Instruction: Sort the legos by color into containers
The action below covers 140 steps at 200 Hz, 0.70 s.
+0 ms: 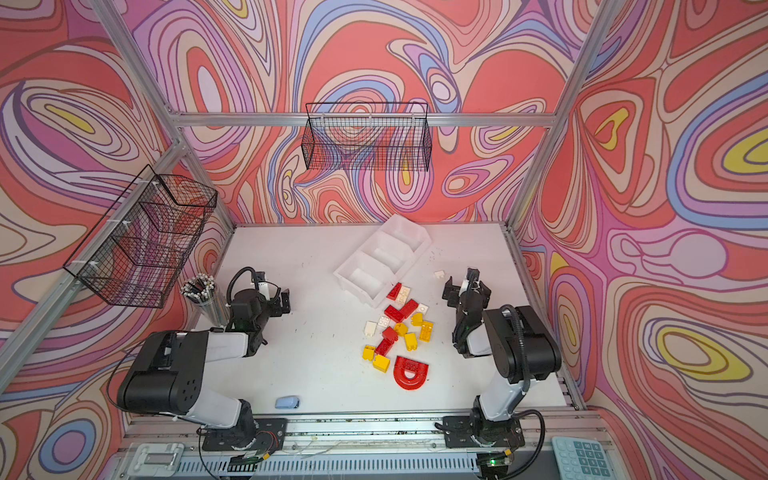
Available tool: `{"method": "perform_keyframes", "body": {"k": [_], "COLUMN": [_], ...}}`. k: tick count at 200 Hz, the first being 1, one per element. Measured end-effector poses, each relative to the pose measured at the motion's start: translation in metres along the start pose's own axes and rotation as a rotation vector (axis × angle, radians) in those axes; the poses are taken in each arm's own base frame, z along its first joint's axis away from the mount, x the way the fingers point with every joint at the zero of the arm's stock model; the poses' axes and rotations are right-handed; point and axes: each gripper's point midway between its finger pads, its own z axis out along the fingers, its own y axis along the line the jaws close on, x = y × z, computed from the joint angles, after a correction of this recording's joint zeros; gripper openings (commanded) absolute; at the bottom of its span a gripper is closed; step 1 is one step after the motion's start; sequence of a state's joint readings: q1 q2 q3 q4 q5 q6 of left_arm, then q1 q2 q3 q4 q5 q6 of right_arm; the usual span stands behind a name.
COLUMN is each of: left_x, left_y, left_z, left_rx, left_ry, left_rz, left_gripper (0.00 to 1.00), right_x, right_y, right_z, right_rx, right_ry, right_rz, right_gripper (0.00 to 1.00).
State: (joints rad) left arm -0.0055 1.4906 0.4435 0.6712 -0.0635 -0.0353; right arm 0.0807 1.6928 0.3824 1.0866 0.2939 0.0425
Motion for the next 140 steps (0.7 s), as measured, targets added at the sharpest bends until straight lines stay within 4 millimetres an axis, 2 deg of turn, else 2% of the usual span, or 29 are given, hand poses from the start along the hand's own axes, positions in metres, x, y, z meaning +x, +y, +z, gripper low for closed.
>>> {"method": "perform_keyframes", "body": {"k": [10,12,16,21,24,25,30,35,45,59,67,83,98,103,120,140], "left_x": [-0.017,-0.028,-0.037,-0.059,-0.063,-0.071,-0.083,-0.104,-0.13,-0.152,-0.16,-0.159,-0.144,-0.134,-0.102,-0.064], "left_y": [0.005,0.006,0.007,0.01,0.01,0.011,0.012,0.014,0.015,0.007,-0.005,-0.033,-0.06,-0.074,-0.1,-0.121], "left_z": [0.0,0.0,-0.001,-0.004,-0.005,-0.007,-0.011,-0.017,-0.029,-0.043,-0.051,-0.063,-0.072,-0.076,-0.08,-0.074], "left_rx": [-0.032,-0.04,-0.048,-0.065,-0.067,-0.072,-0.08,-0.093,-0.119,-0.153,-0.154,-0.147,-0.139,-0.133,-0.143,-0.189], "left_ry": [0.006,-0.008,-0.016,-0.043,-0.046,-0.057,-0.067,-0.092,-0.116,-0.103,-0.083,-0.013,0.061,0.096,0.189,0.291], "left_rz": [-0.013,-0.02,-0.031,-0.053,-0.06,-0.067,-0.088,-0.122,-0.171,-0.244,-0.28,-0.352,-0.418,-0.439,-0.487,-0.546], "left_gripper": [1.0,1.0,1.0,1.0,1.0,1.0,1.0,1.0,1.0,1.0,1.0,1.0,1.0,1.0,1.0,0.99], "right_x": [-0.004,-0.008,-0.013,-0.024,-0.031,-0.034,-0.044,-0.057,-0.078,-0.1,-0.106,-0.107,-0.097,-0.092,-0.082,-0.081], "right_y": [-0.001,-0.001,0.0,0.0,0.001,0.001,0.003,0.005,0.008,0.015,0.018,0.022,0.025,0.025,0.03,0.038], "right_z": [0.002,0.003,0.005,0.008,0.01,0.01,0.013,0.016,0.022,0.03,0.032,0.031,0.024,0.022,0.013,-0.001], "right_rx": [0.011,0.014,0.019,0.024,0.026,0.027,0.027,0.026,0.022,0.011,0.003,-0.006,-0.007,-0.005,-0.005,-0.011], "right_ry": [0.021,0.021,0.025,0.016,0.013,0.01,0.005,-0.001,-0.007,0.007,0.026,0.073,0.141,0.165,0.221,0.244], "right_rz": [-0.003,-0.002,0.002,0.012,0.018,0.021,0.034,0.055,0.088,0.139,0.161,0.195,0.216,0.219,0.219,0.212], "right_gripper": [0.98,0.98,0.98,0.98,0.98,0.98,0.98,0.98,0.98,0.98,0.98,0.98,0.98,0.98,0.98,0.98]}}
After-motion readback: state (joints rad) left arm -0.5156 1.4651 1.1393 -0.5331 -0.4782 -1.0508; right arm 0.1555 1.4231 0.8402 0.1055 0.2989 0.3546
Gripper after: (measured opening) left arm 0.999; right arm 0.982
